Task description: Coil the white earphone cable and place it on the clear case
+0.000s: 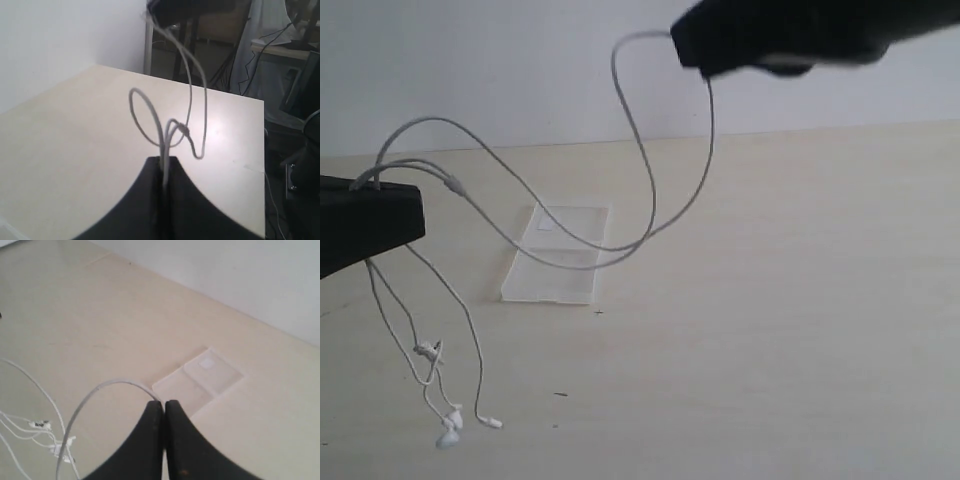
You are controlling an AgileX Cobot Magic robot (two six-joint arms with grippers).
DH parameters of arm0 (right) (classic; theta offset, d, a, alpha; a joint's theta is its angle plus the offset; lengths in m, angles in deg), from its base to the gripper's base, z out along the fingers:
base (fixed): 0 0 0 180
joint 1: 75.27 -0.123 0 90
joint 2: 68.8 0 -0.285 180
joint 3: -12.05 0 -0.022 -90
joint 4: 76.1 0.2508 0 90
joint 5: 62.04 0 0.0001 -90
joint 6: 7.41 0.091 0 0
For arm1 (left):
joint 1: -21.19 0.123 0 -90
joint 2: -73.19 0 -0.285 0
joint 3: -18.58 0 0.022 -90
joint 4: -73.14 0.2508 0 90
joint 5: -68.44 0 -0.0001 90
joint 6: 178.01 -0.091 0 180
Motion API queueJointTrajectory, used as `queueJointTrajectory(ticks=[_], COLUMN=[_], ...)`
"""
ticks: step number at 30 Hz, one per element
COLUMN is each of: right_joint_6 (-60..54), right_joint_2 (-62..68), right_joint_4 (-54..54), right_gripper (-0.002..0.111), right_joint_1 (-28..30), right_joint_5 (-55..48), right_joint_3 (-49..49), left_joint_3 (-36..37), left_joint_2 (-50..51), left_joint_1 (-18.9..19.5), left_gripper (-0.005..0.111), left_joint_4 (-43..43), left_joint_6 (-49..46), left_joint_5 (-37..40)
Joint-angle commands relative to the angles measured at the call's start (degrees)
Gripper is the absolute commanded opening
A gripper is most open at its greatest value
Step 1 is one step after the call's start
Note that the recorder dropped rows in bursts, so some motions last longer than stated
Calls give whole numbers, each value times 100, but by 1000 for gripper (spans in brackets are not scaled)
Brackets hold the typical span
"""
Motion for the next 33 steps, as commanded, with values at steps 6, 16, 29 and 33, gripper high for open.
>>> queueJointTrajectory(ticks=[6,16,29,33], right_joint_6=[-149,-919,-1103,-1150], right_joint_2=[-69,19,182,182], right_joint_4=[258,1484,1524,1524], right_gripper=[0,2,64,64], right_joint_1=[-5,-5,-5,-5], right_joint_5=[856,1359,894,688], right_joint_3=[-1336,-1978,-2178,-2178], left_joint_3=[-515,-570,-570,-570], left_joint_2=[-37,-37,-37,-37], left_joint_1=[17,17,17,17], left_gripper=[0,0,0,0], left_joint_4=[13,-95,-197,-195], left_joint_6=[278,320,320,310], left_joint_5=[65,126,126,126])
